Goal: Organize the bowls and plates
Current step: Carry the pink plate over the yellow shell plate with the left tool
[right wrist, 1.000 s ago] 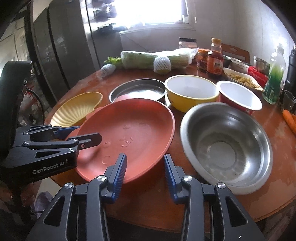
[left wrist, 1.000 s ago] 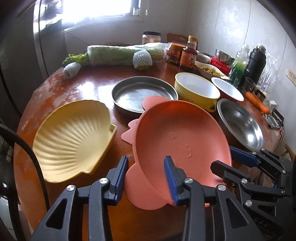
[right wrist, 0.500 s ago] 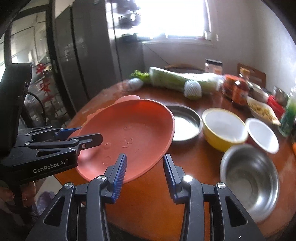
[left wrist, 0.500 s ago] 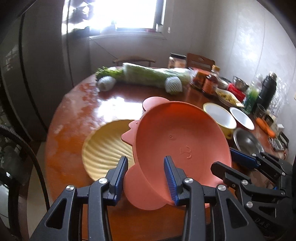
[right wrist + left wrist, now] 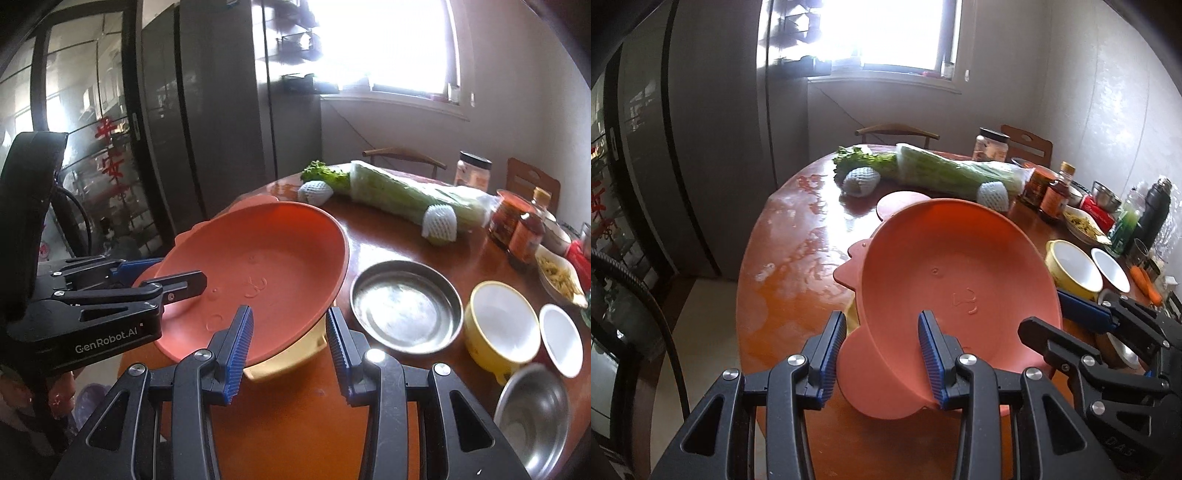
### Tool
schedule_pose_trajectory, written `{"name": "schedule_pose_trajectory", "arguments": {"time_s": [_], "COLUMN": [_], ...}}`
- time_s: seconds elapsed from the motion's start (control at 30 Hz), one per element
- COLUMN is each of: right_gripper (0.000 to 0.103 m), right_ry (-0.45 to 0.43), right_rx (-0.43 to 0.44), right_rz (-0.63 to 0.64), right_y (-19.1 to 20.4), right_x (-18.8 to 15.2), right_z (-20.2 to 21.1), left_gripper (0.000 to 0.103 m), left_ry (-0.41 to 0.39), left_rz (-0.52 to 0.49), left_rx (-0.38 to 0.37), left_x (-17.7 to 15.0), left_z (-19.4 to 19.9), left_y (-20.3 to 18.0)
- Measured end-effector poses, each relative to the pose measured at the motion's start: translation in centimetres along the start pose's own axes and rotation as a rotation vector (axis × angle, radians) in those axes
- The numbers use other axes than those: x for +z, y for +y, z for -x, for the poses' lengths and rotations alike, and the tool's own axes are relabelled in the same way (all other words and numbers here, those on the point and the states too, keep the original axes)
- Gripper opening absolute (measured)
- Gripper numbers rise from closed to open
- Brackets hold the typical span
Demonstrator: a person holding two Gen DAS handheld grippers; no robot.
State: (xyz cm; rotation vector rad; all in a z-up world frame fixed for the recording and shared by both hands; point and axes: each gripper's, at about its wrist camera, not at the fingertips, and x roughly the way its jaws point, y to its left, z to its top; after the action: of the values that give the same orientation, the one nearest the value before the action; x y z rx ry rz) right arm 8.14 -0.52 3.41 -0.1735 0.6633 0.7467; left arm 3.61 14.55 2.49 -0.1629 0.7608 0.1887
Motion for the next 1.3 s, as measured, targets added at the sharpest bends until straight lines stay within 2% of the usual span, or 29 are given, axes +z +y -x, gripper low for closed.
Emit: {"name": "schedule_pose_trajectory", "arguments": {"time_s": [0.3, 0.9, 1.3], "right_gripper": [0.042, 0.043, 0.044], "right_ry": [0.031, 0.131, 0.162], "right_rx": [0.011, 0.010, -0.001], "right_rz": [0.015, 0.019, 0.032], "right_y": [0.9, 1.2, 1.3], "right_x": [0.4, -1.6, -2.0], "right_z": [-2.5, -6.0, -7.0], "left_gripper": [0.040, 0.040, 0.040], "left_ry": [0.041, 0.107, 0.116], "left_rz": [0.036, 0.060, 0.059], "left_rx": [0.011, 0.024, 0.021], "left_x": [-0.4, -1.1, -1.1], "left_z": [-2.3, -5.9, -6.4], "left_y": [1.6, 2.7, 2.8]}}
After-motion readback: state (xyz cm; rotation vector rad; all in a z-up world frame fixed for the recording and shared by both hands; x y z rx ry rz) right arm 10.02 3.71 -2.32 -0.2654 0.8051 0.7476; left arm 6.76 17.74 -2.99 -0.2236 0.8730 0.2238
